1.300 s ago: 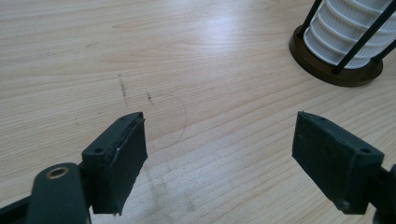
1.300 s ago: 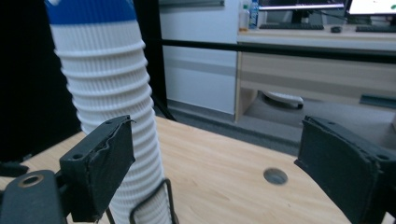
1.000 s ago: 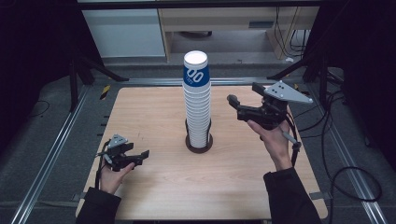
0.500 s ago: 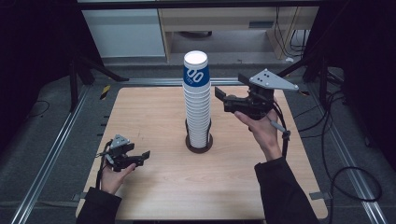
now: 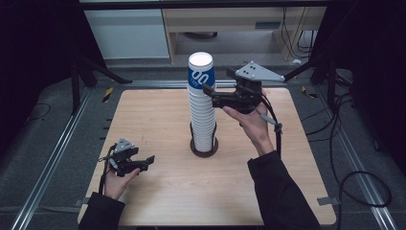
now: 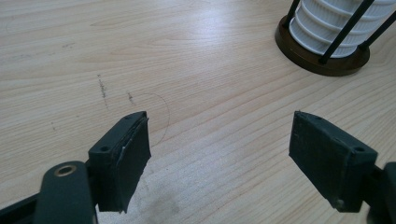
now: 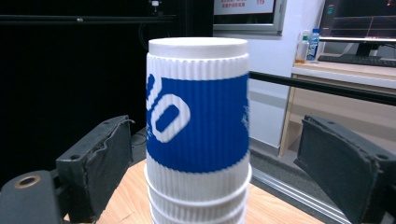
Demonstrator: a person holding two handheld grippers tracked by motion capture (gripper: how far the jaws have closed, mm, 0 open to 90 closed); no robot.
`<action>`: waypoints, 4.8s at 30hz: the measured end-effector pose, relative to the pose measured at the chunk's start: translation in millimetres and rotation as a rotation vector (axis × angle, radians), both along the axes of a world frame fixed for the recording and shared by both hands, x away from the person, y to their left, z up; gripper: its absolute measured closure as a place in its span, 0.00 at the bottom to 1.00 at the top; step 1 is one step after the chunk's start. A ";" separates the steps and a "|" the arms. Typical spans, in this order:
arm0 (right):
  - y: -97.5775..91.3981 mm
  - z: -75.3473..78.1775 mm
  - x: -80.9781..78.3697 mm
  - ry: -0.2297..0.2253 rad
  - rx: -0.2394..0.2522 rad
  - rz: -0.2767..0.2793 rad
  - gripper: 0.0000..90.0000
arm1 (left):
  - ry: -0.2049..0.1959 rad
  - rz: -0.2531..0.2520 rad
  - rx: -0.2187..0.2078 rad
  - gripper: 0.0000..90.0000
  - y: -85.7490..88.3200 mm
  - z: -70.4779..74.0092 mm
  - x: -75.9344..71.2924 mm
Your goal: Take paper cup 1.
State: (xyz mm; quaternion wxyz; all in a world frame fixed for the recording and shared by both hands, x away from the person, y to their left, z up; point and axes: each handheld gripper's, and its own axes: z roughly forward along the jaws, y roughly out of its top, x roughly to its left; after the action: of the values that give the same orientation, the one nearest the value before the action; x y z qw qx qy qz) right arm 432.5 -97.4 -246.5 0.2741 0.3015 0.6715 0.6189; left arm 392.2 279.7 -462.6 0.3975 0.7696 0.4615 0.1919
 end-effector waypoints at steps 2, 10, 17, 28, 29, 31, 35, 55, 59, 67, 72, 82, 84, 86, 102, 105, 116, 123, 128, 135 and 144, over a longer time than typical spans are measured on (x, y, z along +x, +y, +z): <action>2.6 0.3 1.3 0.001 -0.001 0.002 0.11 | 0.001 -0.002 0.001 0.22 -0.4 -0.2 0.2; 24.9 1.4 17.6 0.014 -0.016 0.002 0.11 | 0.002 -0.011 0.010 0.22 -3.2 -0.7 -0.4; 36.1 -3.1 27.6 0.032 -0.030 -0.001 0.11 | 0.004 -0.014 0.014 0.22 -4.1 -1.4 0.0; 41.9 -9.4 35.2 0.057 -0.036 -0.011 0.17 | 0.011 -0.023 0.021 0.21 -5.9 -2.8 0.5; 41.9 -9.4 35.2 0.057 -0.036 -0.011 0.17 | 0.011 -0.023 0.021 0.21 -5.9 -2.8 0.5; 43.2 -10.0 35.1 0.065 -0.039 -0.005 0.19 | 0.013 -0.025 0.023 0.21 -6.4 -3.2 0.6; 44.7 -10.4 34.9 0.059 -0.054 -0.010 0.21 | 0.014 -0.025 0.025 0.21 -7.0 -3.4 0.6; 42.9 16.8 31.5 0.025 -0.050 -0.013 0.22 | 0.018 -0.024 0.027 0.20 -6.8 -3.7 0.8; 42.9 22.1 31.1 0.017 -0.055 -0.017 0.22 | 0.017 -0.024 0.027 0.20 -6.6 -3.6 0.8; 42.8 31.8 30.4 0.005 -0.050 -0.016 0.22 | 0.017 -0.025 0.026 0.20 -6.9 -3.6 0.8; 43.0 37.6 30.1 -0.001 -0.040 -0.015 0.22 | 0.014 -0.023 0.027 0.20 -6.8 -3.4 0.7; 41.1 53.5 26.7 -0.033 -0.033 -0.020 0.22 | 0.015 -0.022 0.026 0.20 -7.7 -4.1 0.9; 40.1 55.2 26.1 -0.038 -0.036 -0.024 0.22 | 0.015 -0.022 0.025 0.20 -7.8 -4.1 0.9; 38.2 58.2 24.9 -0.048 -0.032 -0.025 0.22 | 0.015 -0.022 0.026 0.20 -7.4 -3.9 0.9; 16.0 68.2 8.4 -0.082 -0.025 -0.042 0.22 | 0.016 -0.020 0.026 0.20 -7.5 -4.1 0.8; 8.7 67.7 3.2 -0.087 -0.024 -0.047 0.22 | 0.018 -0.020 0.027 0.20 -7.2 -4.2 1.0; -28.6 55.0 -15.5 -0.082 -0.033 -0.068 0.22 | 0.016 -0.025 0.032 0.20 -7.6 -4.0 0.8; -52.1 41.1 -23.0 -0.066 -0.050 -0.089 0.22 | 0.018 -0.029 0.034 0.20 -8.9 -4.1 0.7; -61.1 28.7 -26.4 -0.046 -0.054 -0.079 0.22 | 0.015 -0.029 0.028 0.20 -8.9 -3.4 0.3; -64.5 9.2 -29.5 -0.019 -0.080 -0.067 0.22 | 0.013 -0.035 0.027 0.20 -9.8 -3.0 0.0; -69.2 -18.3 -29.2 0.027 -0.096 -0.052 0.22 | 0.008 -0.039 0.022 0.20 -10.1 -1.1 -1.2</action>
State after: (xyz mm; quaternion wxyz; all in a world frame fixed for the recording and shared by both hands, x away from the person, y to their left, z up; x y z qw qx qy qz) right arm 403.3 -166.6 -264.9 0.2951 0.3136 0.6961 0.5744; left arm 391.0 269.6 -463.8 0.3910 0.7833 0.4459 0.1862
